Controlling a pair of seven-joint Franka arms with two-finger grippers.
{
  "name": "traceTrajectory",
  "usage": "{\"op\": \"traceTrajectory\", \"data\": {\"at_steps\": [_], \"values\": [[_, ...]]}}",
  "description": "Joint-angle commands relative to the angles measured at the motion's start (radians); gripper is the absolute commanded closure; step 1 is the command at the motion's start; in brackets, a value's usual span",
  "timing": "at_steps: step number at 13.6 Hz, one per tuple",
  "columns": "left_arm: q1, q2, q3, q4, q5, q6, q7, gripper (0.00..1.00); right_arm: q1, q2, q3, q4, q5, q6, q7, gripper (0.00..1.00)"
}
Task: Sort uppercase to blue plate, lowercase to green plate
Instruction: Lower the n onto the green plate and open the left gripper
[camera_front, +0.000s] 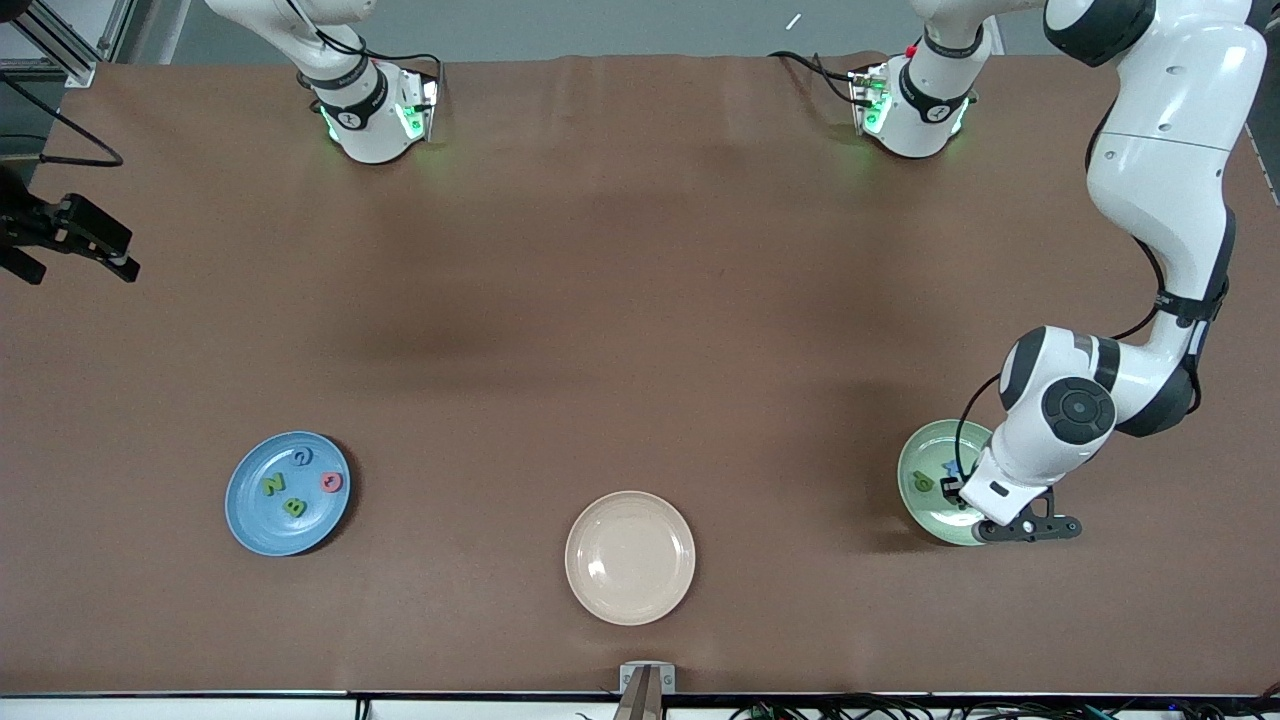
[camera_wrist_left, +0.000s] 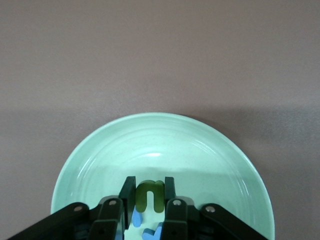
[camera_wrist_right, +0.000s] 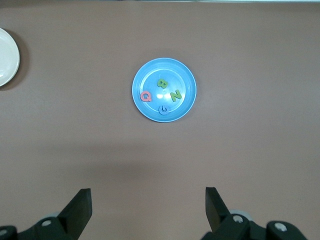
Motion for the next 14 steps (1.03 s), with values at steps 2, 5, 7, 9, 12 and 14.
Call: {"op": "traceTrajectory", "data": {"at_steps": [2,5,7,9,12,14], "values": [[0.014,-0.016,-0.012,-0.011,0.011,0.012,-0.002,0.0,-0.008,-0.006,0.004,-0.055,-0.013,0.036,0.022,0.0],[0.011,-0.059,-0.048,-0.014,0.011,-0.009,-0.003,0.0,-0.008,0.013,0.004,-0.021,-0.017,0.056,0.01,0.0],[0.012,-0.108,-0.082,-0.013,0.01,-0.086,-0.002,0.0,-0.008,0.046,0.002,0.032,-0.017,0.05,0.007,0.0],[0.015,-0.169,-0.107,-0.011,0.007,-0.162,-0.002,0.0,-0.011,0.058,0.004,0.055,-0.02,0.048,0.004,0.0],[0.015,-0.277,-0.142,-0.002,-0.007,-0.306,-0.002,0.0,-0.011,0.058,0.004,0.06,-0.023,0.048,0.006,0.0],[0.015,-0.335,-0.157,0.021,-0.057,-0.417,-0.002,0.0,-0.005,0.061,0.004,0.066,-0.025,0.047,0.006,0.0]]}}
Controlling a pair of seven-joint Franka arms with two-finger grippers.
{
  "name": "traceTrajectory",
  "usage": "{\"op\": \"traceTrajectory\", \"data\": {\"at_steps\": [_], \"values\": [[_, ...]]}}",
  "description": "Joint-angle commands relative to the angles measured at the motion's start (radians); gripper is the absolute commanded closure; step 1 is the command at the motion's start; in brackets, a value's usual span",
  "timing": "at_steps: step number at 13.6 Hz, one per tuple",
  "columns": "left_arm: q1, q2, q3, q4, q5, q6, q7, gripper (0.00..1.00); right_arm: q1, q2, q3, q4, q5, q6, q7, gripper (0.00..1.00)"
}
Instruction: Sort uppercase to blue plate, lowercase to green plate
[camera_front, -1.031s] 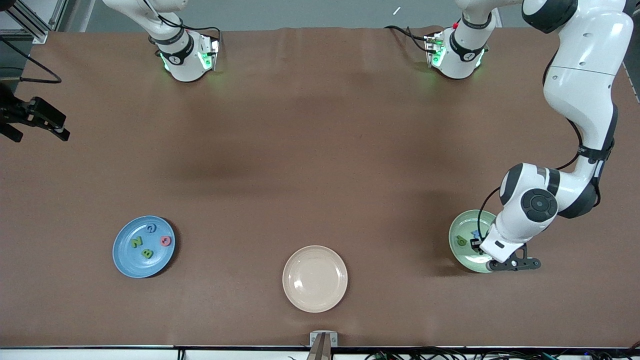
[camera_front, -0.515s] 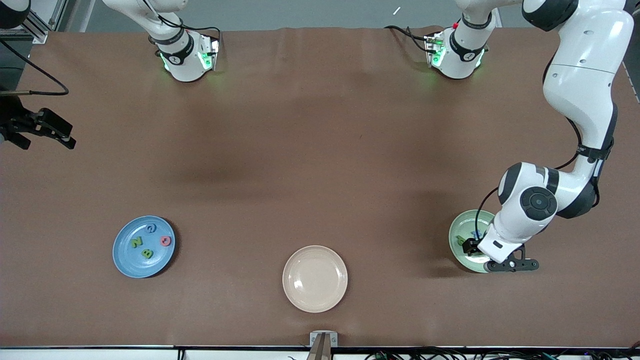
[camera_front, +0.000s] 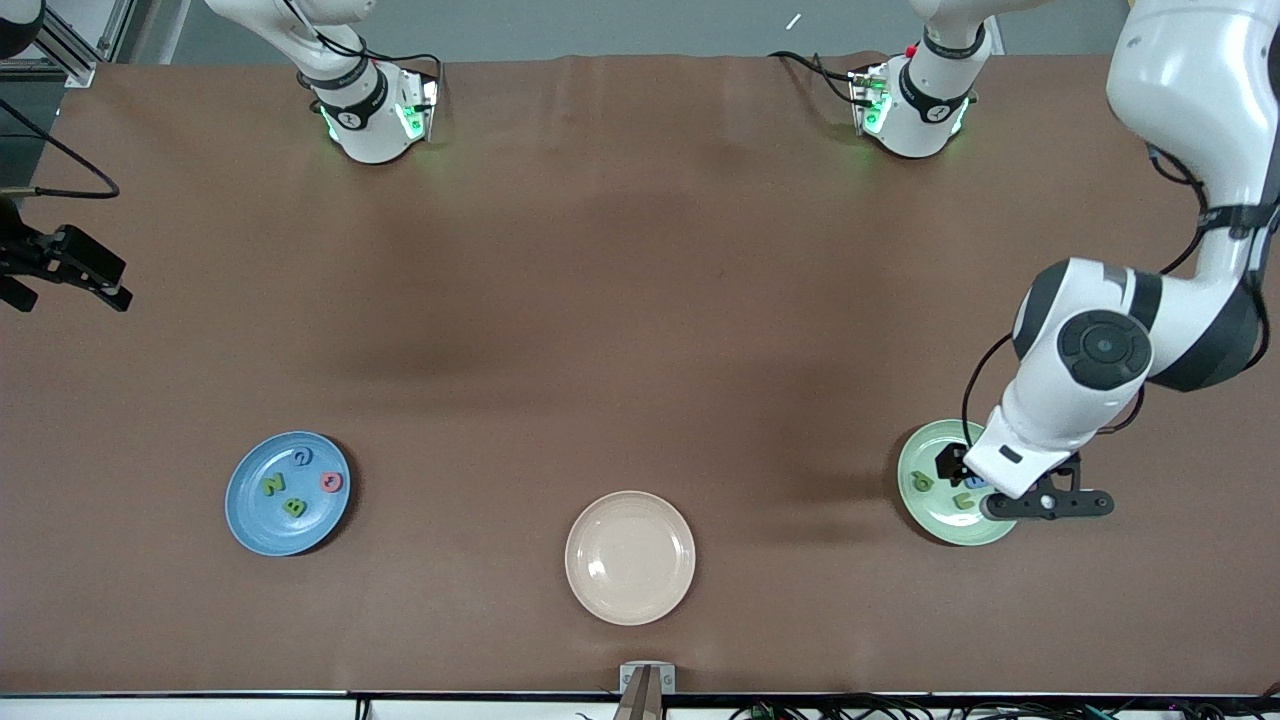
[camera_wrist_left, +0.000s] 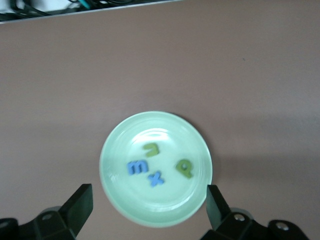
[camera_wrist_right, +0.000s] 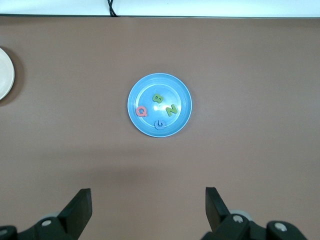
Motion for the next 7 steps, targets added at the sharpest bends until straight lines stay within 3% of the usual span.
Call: {"op": "traceTrajectory", "data": {"at_steps": [1,7], "values": [[0.011,-0.086,-0.016,0.022,-0.09,-0.154,0.006,0.0,-0.006,0.01,0.006,0.02,-0.009,-0.008,0.003,0.0],[0.052,-0.204,-0.016,0.078,-0.167,-0.278,0.062,0.0,-0.003,0.01,0.006,0.019,-0.008,-0.025,0.002,0.0]]}}
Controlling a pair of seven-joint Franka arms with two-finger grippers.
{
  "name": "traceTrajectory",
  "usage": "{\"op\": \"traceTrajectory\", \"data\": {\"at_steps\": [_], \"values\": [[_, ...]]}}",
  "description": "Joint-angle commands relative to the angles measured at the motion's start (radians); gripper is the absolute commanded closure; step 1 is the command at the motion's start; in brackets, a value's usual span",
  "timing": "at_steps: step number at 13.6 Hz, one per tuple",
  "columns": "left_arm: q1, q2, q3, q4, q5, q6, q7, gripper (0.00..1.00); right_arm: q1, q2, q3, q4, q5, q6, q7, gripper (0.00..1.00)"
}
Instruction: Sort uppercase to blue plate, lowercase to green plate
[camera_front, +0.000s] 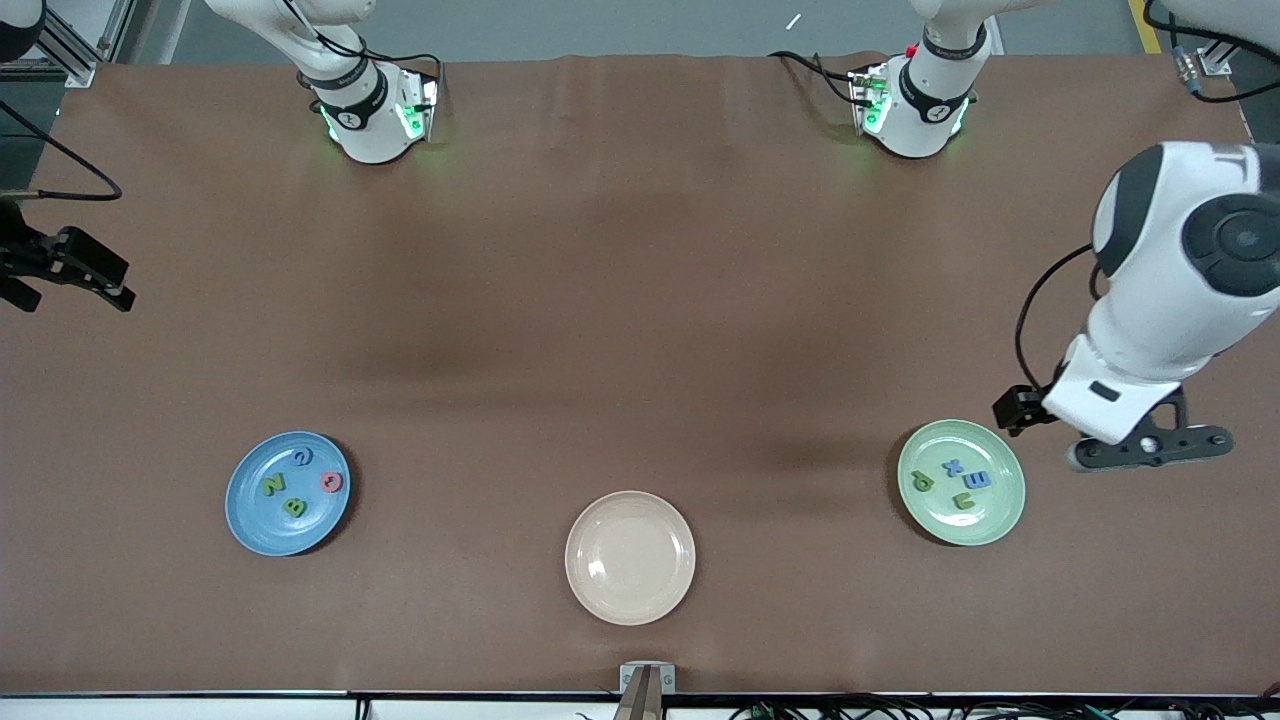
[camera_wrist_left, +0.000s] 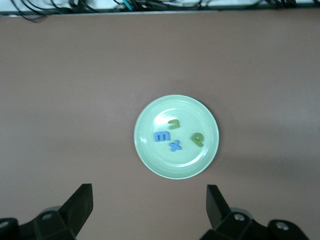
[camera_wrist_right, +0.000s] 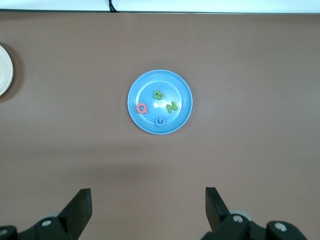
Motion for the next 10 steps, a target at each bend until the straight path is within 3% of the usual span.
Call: {"op": "traceTrajectory", "data": {"at_steps": [1,7,10], "values": [[0.017,-0.054,-0.005,0.013,-0.069,-0.077,0.018,0.0,-0.003,0.004,0.005,0.014,-0.007,-0.01,0.002,0.0],[0.012,-0.092,-0.011,0.09,-0.084,-0.249,0.021,0.0,0.001,0.003,0.005,0.018,-0.006,-0.01,0.002,0.0],[0.017,-0.126,-0.004,0.09,-0.171,-0.272,0.032,0.0,0.003,0.003,0.006,0.018,-0.006,-0.01,0.003,0.0]]}}
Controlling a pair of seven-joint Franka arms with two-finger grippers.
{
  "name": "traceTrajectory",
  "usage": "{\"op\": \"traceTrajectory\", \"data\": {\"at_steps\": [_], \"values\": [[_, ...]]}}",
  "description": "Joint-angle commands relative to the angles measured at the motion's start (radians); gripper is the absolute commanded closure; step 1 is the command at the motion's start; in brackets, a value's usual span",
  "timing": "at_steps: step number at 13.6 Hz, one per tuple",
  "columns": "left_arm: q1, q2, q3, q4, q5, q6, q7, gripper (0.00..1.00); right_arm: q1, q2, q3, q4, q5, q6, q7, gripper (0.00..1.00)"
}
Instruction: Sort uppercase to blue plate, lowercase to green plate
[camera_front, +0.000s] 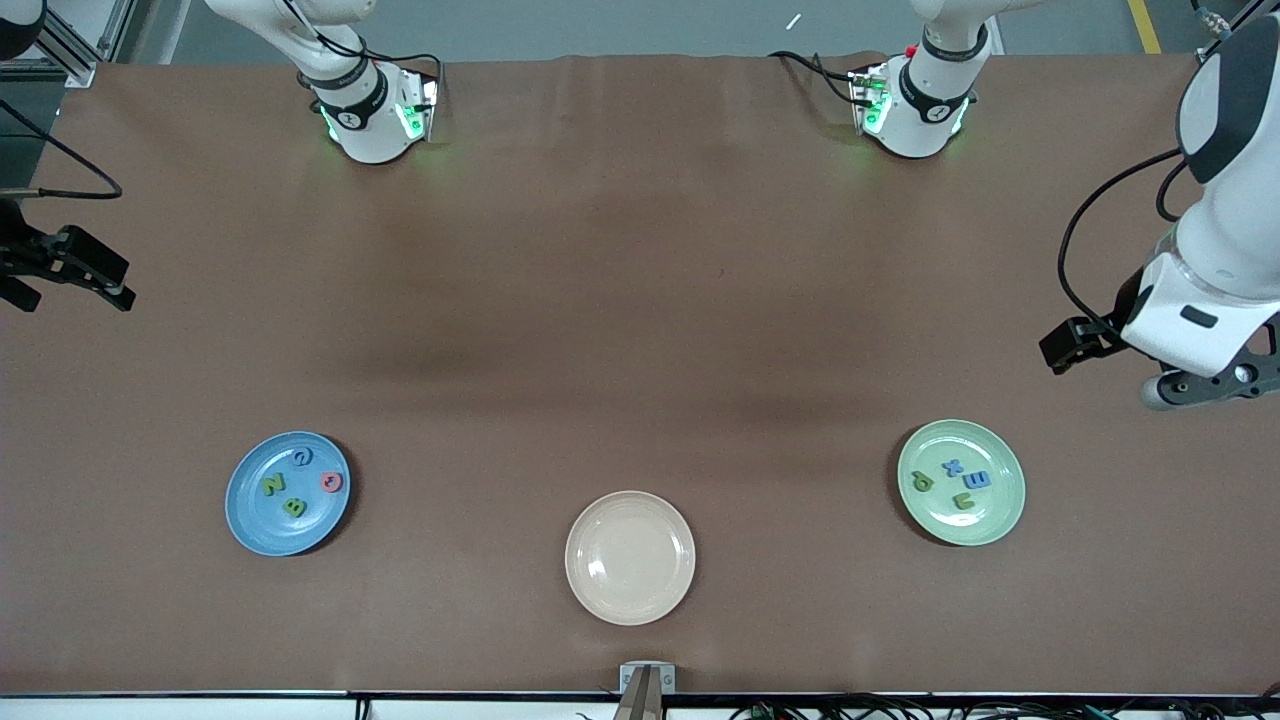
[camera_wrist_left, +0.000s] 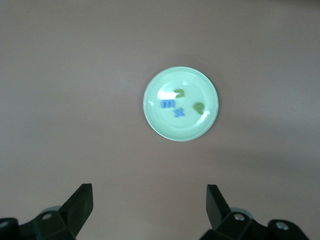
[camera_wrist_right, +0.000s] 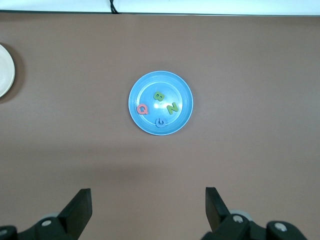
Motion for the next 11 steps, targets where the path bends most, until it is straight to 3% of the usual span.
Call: {"op": "traceTrajectory", "data": {"at_steps": [1,7,11], "values": [[0.013,-0.06,0.007,-0.001,-0.064,-0.033,0.029,0.0,0.001,0.003,0.004,0.013,-0.006,-0.01,0.004,0.0],[0.018,-0.11,0.014,-0.007,-0.12,-0.105,0.099,0.0,0.012,0.003,0.004,0.016,-0.01,-0.011,0.008,0.0],[-0.103,-0.155,0.193,-0.021,-0.187,-0.165,0.165,0.0,0.01,0.003,0.004,0.016,-0.01,-0.011,0.008,0.0]]}}
